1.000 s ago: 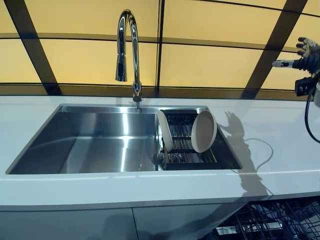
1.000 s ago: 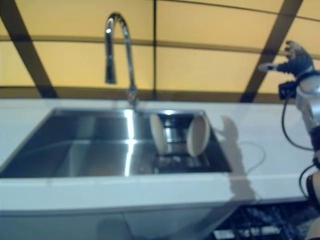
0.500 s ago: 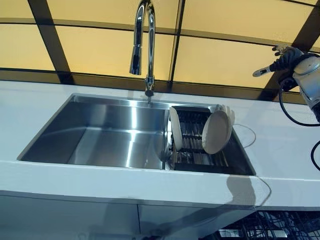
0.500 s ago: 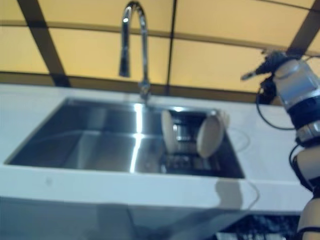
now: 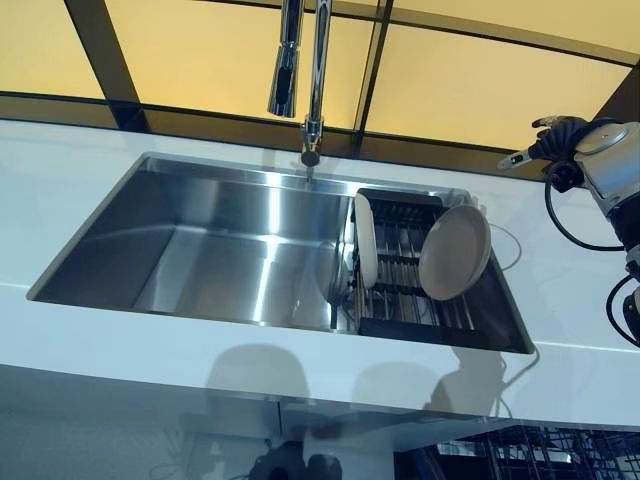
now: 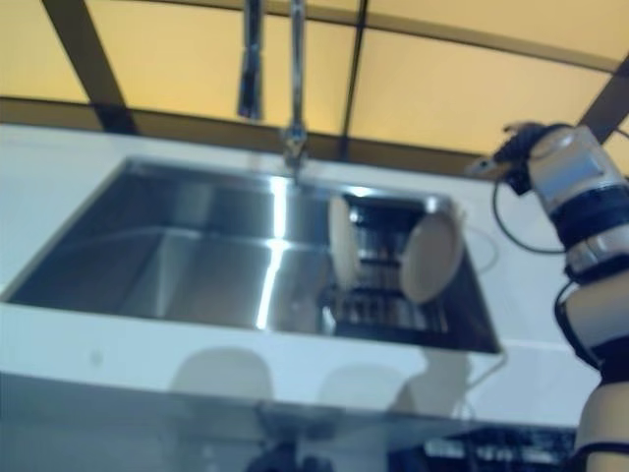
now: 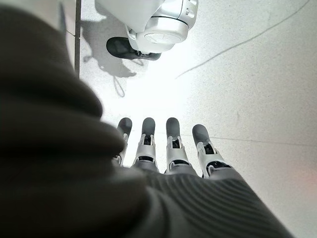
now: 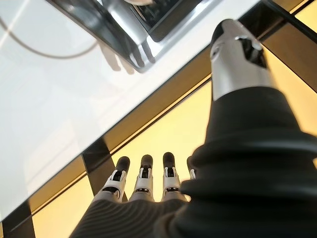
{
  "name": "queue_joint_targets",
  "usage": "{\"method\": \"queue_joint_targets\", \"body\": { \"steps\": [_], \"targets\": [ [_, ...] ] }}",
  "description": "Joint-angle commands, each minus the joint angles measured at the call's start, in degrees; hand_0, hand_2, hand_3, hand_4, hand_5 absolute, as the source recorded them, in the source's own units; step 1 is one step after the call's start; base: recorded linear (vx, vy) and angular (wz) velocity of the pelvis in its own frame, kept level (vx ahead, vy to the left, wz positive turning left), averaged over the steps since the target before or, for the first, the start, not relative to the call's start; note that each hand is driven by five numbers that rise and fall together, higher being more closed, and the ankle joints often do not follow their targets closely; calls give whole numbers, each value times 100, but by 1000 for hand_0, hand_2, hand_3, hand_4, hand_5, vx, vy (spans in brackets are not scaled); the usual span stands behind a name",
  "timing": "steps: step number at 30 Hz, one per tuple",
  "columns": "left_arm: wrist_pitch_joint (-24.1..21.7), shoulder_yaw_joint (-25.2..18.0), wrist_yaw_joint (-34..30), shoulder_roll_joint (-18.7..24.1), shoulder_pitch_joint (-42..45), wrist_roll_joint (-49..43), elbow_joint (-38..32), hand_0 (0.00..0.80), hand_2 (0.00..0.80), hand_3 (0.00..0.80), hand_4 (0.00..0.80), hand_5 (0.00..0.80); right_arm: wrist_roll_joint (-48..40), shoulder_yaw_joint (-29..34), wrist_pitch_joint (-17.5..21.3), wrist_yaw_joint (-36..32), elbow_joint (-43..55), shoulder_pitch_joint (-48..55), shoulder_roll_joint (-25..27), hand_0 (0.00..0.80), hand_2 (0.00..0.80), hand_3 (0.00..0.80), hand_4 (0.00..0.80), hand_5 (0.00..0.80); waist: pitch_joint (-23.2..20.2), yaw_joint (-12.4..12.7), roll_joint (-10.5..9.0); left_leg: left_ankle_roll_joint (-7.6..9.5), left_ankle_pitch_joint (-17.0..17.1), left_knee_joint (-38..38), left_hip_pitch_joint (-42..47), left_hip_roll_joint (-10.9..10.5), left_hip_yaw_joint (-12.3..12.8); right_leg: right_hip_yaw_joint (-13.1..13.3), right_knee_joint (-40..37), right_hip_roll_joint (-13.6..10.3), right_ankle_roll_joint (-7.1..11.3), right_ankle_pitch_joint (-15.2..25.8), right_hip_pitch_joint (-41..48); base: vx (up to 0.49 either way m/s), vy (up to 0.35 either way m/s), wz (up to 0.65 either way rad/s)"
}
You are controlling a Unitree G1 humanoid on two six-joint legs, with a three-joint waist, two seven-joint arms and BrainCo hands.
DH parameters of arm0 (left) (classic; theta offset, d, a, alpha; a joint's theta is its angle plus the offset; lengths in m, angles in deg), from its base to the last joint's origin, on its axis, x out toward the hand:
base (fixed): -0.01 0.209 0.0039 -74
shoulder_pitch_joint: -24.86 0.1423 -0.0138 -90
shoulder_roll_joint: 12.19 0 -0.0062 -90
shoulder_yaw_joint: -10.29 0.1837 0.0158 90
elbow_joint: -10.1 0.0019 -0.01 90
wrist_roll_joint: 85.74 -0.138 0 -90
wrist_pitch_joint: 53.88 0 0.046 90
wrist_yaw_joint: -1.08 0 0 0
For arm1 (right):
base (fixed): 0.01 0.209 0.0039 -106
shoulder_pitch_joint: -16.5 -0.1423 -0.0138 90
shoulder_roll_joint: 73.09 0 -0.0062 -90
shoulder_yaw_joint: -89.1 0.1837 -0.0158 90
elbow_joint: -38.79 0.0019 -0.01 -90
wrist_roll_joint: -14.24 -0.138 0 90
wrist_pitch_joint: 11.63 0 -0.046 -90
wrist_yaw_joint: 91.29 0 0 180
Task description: Take plates into dishwasher
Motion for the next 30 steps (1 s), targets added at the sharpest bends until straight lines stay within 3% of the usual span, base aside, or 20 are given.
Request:
{"method": "queue_joint_targets", "body": {
  "steps": [1, 30],
  "targets": [
    [69, 268, 48, 136, -99, -171, 190, 0, 0, 0, 0, 0, 360, -297, 8, -280, -336, -619, 78, 0, 0, 0, 0, 0, -50, 95, -122, -110, -476, -18, 223, 60, 177, 80, -9, -14, 321, 124, -162, 0, 0, 0],
    [68, 213, 143, 44, -191, -82, 152, 0, 0, 0, 0, 0, 1848, -352, -197, -1687, 77, -58, -205, 0, 0, 0, 0, 0, 10, 40, -99, -138, -507, -18, 271, 66, 272, 144, -9, -24, 317, 108, -136, 0, 0, 0]
  ]
}}
